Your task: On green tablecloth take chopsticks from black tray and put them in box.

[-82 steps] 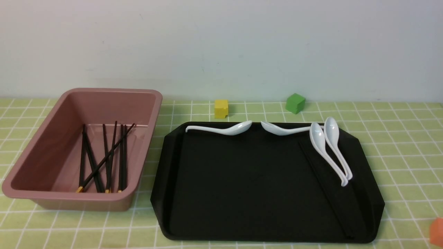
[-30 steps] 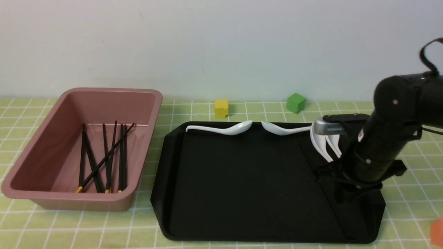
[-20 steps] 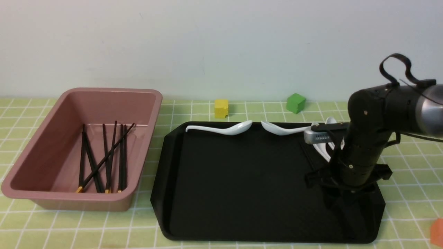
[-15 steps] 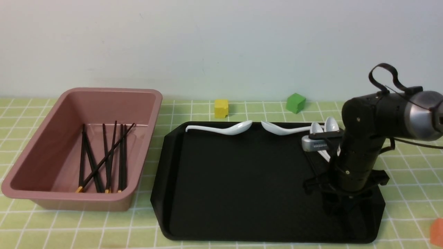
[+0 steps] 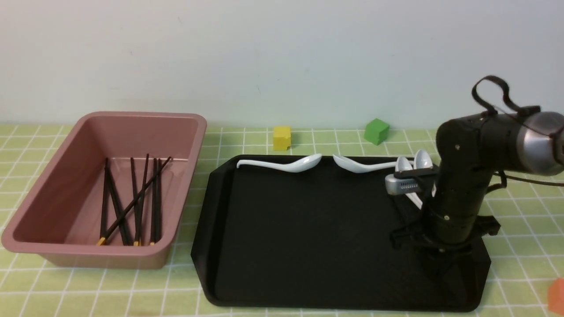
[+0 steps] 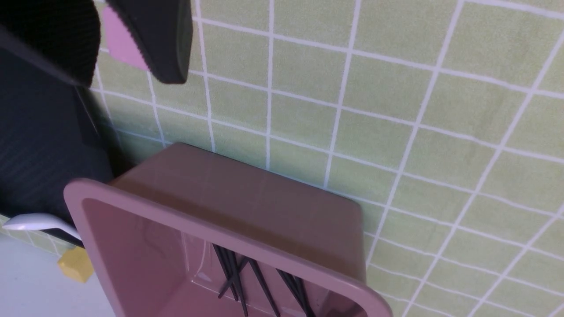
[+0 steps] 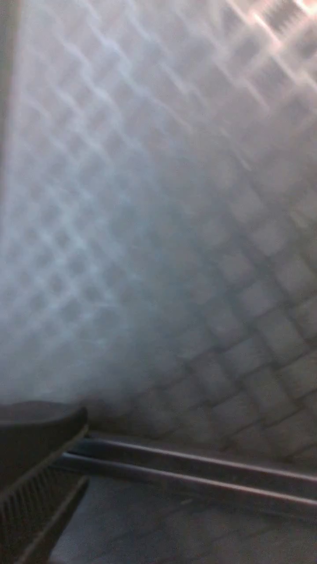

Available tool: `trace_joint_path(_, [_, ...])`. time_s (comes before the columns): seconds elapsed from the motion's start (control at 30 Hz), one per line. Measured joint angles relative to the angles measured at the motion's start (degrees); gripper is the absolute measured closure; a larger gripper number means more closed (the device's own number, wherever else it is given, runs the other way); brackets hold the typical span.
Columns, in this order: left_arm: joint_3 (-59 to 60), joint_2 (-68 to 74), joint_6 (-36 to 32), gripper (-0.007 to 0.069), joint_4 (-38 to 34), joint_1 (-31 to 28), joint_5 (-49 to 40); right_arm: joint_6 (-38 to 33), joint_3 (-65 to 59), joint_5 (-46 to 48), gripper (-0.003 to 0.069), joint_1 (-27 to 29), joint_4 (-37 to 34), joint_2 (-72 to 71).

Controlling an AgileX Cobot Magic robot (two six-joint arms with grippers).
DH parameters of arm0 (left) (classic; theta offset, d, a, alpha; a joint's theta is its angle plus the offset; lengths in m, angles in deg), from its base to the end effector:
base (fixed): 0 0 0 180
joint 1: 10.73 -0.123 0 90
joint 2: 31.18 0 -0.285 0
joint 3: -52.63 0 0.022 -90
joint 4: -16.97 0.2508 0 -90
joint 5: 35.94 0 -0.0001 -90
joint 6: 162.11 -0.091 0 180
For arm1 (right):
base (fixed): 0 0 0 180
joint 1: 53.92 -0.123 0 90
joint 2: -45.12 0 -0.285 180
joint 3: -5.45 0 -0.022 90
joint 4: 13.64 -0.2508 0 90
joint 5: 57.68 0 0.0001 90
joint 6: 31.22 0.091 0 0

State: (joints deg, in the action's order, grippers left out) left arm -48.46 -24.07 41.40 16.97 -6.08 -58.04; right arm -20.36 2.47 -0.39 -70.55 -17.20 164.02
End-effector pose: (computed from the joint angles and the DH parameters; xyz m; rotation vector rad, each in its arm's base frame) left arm 0.0521 -0.0042 0.1692 -0.3115 1.8752 -0.3353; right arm 0.3470 0.1086 0.1679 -0.1059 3.1371 0.0855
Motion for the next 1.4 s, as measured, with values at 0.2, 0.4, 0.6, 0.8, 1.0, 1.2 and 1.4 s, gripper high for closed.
trace_joint_path(0.2, [0.00,0.00,0.00,0.0386,0.00,0.00,0.00,-0.09,0.00,6.78,0.0550,0.00,-0.98,-10.47])
trace_joint_path(0.4, [0.00,0.00,0.00,0.0386,0.00,0.00,0.00,-1.47,0.00,6.58,0.0550,-0.56,-10.64,-20.85])
trace_joint_path(0.6, [0.00,0.00,0.00,0.0386,0.00,0.00,0.00,-12.72,6.89,-1.82,0.0550,-8.64,-27.05,-19.28])
trace_joint_path(0.8, [0.00,0.00,0.00,0.0386,0.00,0.00,0.00,-20.87,21.86,-10.00,0.0550,-18.13,-36.26,-5.12])
trace_joint_path(1.0, [0.00,0.00,0.00,0.0386,0.00,0.00,0.00,-25.79,38.89,-17.81,0.0550,-25.01,-40.97,12.59])
trace_joint_path(1.2, [0.00,0.00,0.00,0.0386,0.00,0.00,0.00,-26.32,50.76,-21.64,0.0436,-27.40,-41.57,24.39])
trace_joint_path(1.4, [0.00,0.00,0.00,0.0386,0.00,0.00,0.00,-26.37,52.11,-19.21,0.0366,-27.14,-41.00,26.58])
